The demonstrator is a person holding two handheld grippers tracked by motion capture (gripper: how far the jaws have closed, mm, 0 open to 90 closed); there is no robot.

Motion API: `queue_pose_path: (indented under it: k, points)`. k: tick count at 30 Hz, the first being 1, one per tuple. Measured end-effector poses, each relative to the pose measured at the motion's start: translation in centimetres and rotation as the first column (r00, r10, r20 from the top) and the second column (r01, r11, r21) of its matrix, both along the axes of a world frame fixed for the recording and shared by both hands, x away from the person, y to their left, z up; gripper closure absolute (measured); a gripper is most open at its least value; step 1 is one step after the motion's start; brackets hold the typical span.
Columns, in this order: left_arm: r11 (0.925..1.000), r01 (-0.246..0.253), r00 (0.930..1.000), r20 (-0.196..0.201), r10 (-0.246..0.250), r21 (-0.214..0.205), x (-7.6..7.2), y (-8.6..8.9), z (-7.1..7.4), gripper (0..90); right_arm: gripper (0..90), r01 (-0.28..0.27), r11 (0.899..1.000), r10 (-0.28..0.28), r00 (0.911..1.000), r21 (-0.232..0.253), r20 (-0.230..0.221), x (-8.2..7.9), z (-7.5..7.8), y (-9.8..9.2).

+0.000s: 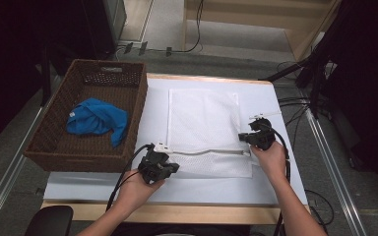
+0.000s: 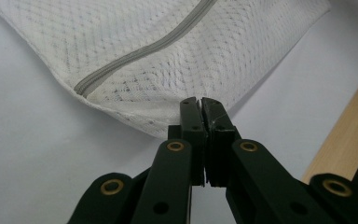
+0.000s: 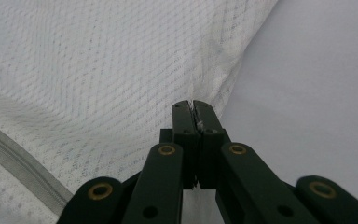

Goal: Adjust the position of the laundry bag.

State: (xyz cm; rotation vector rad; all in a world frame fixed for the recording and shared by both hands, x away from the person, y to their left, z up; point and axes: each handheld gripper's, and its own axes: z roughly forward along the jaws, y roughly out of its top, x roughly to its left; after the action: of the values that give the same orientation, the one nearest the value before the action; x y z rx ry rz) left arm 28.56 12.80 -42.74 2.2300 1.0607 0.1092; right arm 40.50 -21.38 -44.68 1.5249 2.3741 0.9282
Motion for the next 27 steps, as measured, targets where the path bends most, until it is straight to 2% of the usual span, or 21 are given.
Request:
queue_pose_path:
  k: [6,10,12,18,22,23,27]
  points:
    - [0.9998,0.002,0.9997,-0.023,-0.003,-0.022,-0.8,0.1,-0.3,89.4,90.0,-0.001,1.0,0.001,1.0,0.005,-0.003,-0.8,0.0,0.0]
    - [0.9998,0.012,0.9998,-0.015,-0.012,-0.014,-1.0,0.2,-0.5,89.3,90.0,0.001,1.0,-0.001,1.0,0.009,-0.006,-1.2,-0.1,0.0]
    - [0.9997,0.004,0.9995,-0.031,-0.005,-0.022,-0.8,0.3,-0.7,89.3,90.0,0.0,1.0,0.001,0.9999,0.009,-0.01,-1.5,-0.2,-0.1]
    - [0.9997,0.009,0.9991,-0.042,-0.01,-0.023,-0.9,0.6,-1.1,89.3,90.0,-0.008,1.0,0.008,0.9998,0.008,-0.016,-1.6,-0.4,0.1]
    - [0.9997,0.012,0.9985,-0.054,-0.013,-0.022,-1.1,0.6,-1.3,89.3,90.0,-0.008,0.999,0.008,0.9996,0.035,-0.026,-1.7,-0.6,0.2]
    - [0.9998,0.015,0.9981,-0.059,-0.016,-0.013,-1.1,0.7,-1.3,89.3,90.0,-0.008,0.999,0.008,0.9996,0.035,-0.026,-1.7,-0.6,0.2]
    - [0.9997,0.011,0.9982,-0.059,-0.012,-0.021,-1.1,0.6,-1.4,89.3,90.0,-0.005,1.0,0.006,0.9996,0.03,-0.026,-1.8,-0.6,0.1]
